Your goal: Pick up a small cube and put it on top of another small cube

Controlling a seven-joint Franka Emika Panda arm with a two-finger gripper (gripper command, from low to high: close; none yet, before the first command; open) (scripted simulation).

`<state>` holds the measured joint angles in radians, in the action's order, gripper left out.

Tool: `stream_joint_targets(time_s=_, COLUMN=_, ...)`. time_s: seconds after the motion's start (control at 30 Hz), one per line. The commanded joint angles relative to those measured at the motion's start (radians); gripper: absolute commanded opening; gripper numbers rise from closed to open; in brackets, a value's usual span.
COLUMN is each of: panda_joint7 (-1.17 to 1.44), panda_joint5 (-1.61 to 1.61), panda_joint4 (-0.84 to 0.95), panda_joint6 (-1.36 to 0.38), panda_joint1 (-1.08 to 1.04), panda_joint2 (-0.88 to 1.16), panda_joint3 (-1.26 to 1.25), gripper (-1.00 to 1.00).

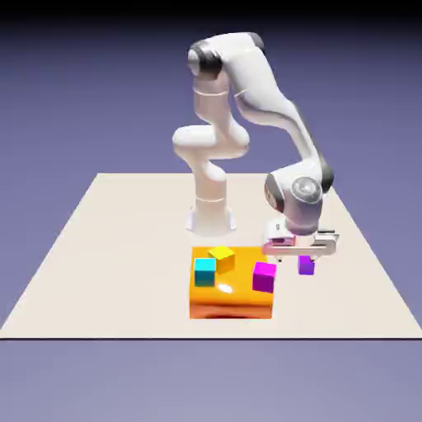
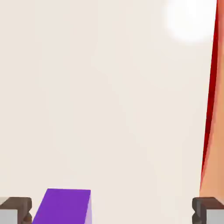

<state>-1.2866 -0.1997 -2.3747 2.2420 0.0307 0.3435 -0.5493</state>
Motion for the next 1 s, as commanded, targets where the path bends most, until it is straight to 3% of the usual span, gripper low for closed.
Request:
stream_joint_targets(time_s=0.0, panda_joint7=-0.022, panda_joint5=-0.008, panda_joint4=0.017, panda_joint6=-0.032, panda_joint1=0.001, panda_joint2=0.036, panda_joint3=-0.022, gripper=0.0)
stream_joint_targets(time_s=0.1, panda_joint7=-0.047, panda_joint5=-0.017, panda_joint4=0.038, panda_joint6=-0.069, panda_joint1=0.002, panda_joint2=0.079, panda_joint3=-0.048, gripper=0.0)
stream_joint_targets(time_s=0.27, panda_joint7=-0.059, panda_joint5=0.012, panda_joint4=-0.007, panda_joint6=0.109, panda_joint1=0.065, panda_joint2=0.212, panda_joint3=-0.007, gripper=0.0)
stream_joint_targets(time_s=0.3, panda_joint7=-0.059, panda_joint5=0.012, panda_joint4=-0.007, panda_joint6=0.109, panda_joint1=0.065, panda_joint2=0.212, panda_joint3=-0.007, gripper=-1.0)
stream_joint_targets(time_s=0.47, panda_joint7=-0.047, panda_joint5=-0.017, panda_joint4=0.037, panda_joint6=-0.065, panda_joint1=0.003, panda_joint2=0.082, panda_joint3=-0.047, gripper=-1.0)
stream_joint_targets(time_s=0.97, panda_joint7=0.066, panda_joint5=-0.152, panda_joint4=0.082, panda_joint6=-0.496, panda_joint1=-0.276, panda_joint2=-0.317, panda_joint3=0.445, gripper=-1.0)
